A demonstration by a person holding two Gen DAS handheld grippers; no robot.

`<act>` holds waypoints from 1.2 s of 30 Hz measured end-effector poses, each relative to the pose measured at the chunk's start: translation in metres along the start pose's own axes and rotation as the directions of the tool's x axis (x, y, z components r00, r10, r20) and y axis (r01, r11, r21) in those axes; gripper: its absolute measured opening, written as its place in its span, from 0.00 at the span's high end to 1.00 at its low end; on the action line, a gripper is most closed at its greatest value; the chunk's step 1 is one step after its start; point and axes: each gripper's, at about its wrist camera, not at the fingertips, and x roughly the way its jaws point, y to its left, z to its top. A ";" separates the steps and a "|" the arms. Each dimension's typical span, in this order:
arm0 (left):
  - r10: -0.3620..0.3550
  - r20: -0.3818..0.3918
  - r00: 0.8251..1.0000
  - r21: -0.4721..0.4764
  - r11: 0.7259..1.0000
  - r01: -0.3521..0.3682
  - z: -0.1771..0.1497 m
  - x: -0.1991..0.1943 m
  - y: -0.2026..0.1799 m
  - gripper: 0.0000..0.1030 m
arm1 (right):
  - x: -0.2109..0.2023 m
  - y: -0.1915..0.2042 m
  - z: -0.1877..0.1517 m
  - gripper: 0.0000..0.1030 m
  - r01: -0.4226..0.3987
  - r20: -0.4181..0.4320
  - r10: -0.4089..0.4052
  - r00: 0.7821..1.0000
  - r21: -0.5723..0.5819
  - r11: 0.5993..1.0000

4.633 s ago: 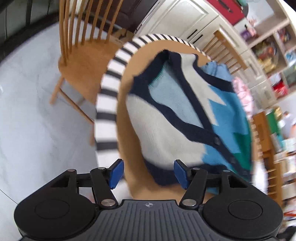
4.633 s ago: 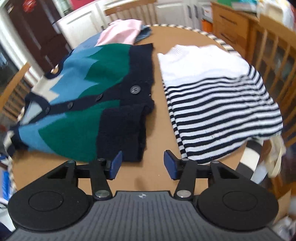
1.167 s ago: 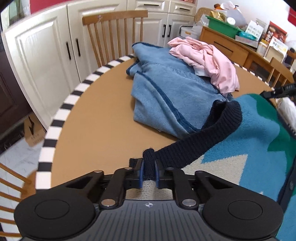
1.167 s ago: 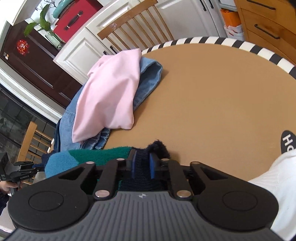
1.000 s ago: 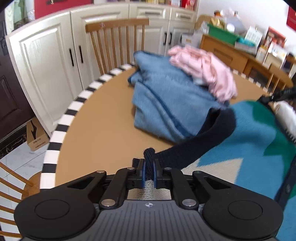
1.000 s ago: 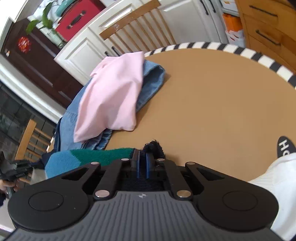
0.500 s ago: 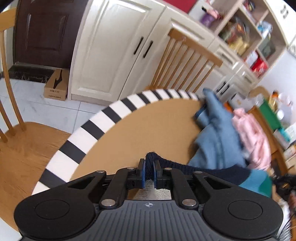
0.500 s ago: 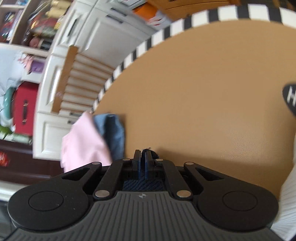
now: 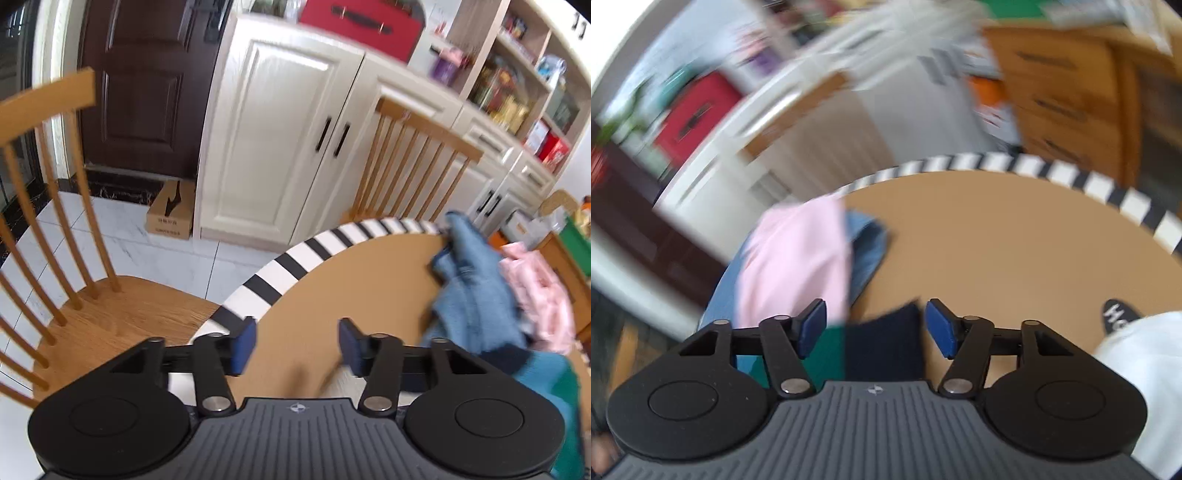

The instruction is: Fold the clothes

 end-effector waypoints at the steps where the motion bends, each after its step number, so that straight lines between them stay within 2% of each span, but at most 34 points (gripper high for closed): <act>1: -0.014 0.002 1.000 0.001 1.000 0.014 -0.006 -0.021 0.000 0.35 | -0.016 0.008 -0.012 0.39 -0.006 -0.015 0.005 1.000 -0.071 0.997; 3: -0.048 0.006 0.999 -0.018 0.999 0.049 -0.025 -0.066 -0.001 0.21 | -0.044 0.020 -0.041 0.37 -0.009 -0.048 0.000 0.999 -0.176 0.984; 6: -0.129 0.007 0.992 -0.094 0.987 0.129 -0.069 -0.131 -0.001 0.17 | -0.084 0.027 -0.088 0.34 -0.031 -0.093 0.007 0.996 -0.256 0.966; 9: -0.165 -0.042 0.985 -0.153 0.976 0.157 -0.125 -0.180 -0.006 0.15 | -0.111 0.019 -0.132 0.31 -0.049 -0.152 0.011 0.988 -0.248 0.967; 13: -0.150 -0.097 0.984 -0.165 0.977 0.132 -0.205 -0.224 -0.010 0.15 | -0.146 -0.005 -0.176 0.31 -0.026 -0.183 -0.005 0.983 -0.169 0.985; 18: -0.083 -0.103 0.991 -0.227 0.972 0.057 -0.274 -0.240 -0.002 0.15 | -0.173 -0.038 -0.196 0.31 0.022 -0.191 -0.026 0.981 -0.022 1.000; 21: -0.060 -0.086 0.994 -0.255 0.966 0.036 -0.293 -0.239 0.003 0.15 | -0.180 -0.052 -0.204 0.31 0.033 -0.188 -0.029 0.982 0.019 0.999; 24: -0.051 -0.036 0.998 -0.249 0.968 0.040 -0.296 -0.232 0.003 0.15 | -0.180 -0.064 -0.213 0.31 0.028 -0.183 -0.018 0.983 0.051 0.998; 26: -0.080 -0.027 0.996 -0.253 0.965 0.071 -0.292 -0.226 -0.001 0.14 | -0.177 -0.068 -0.218 0.31 0.026 -0.182 -0.015 0.983 0.059 0.998; 29: -0.165 -0.019 0.986 -0.270 0.950 0.153 -0.290 -0.214 -0.007 0.15 | -0.175 -0.070 -0.225 0.32 0.015 -0.167 -0.004 0.986 0.063 0.998; 31: -0.210 -0.028 0.977 -0.287 0.938 0.193 -0.291 -0.207 -0.012 0.25 | -0.174 -0.073 -0.225 0.32 -0.002 -0.168 0.018 0.986 0.099 0.995; 32: -0.240 -0.039 0.970 -0.310 0.926 0.217 -0.292 -0.203 -0.012 0.38 | -0.174 -0.074 -0.225 0.32 -0.011 -0.168 0.032 0.985 0.121 0.993; 33: -0.270 -0.050 0.962 -0.348 0.907 0.236 -0.294 -0.200 -0.009 0.51 | -0.174 -0.077 -0.225 0.32 -0.024 -0.169 0.051 0.984 0.154 0.988; 36: -0.340 -0.063 0.938 -0.450 0.849 0.278 -0.301 -0.194 -0.002 0.67 | -0.170 -0.085 -0.226 0.32 -0.069 -0.170 0.119 0.978 0.271 0.960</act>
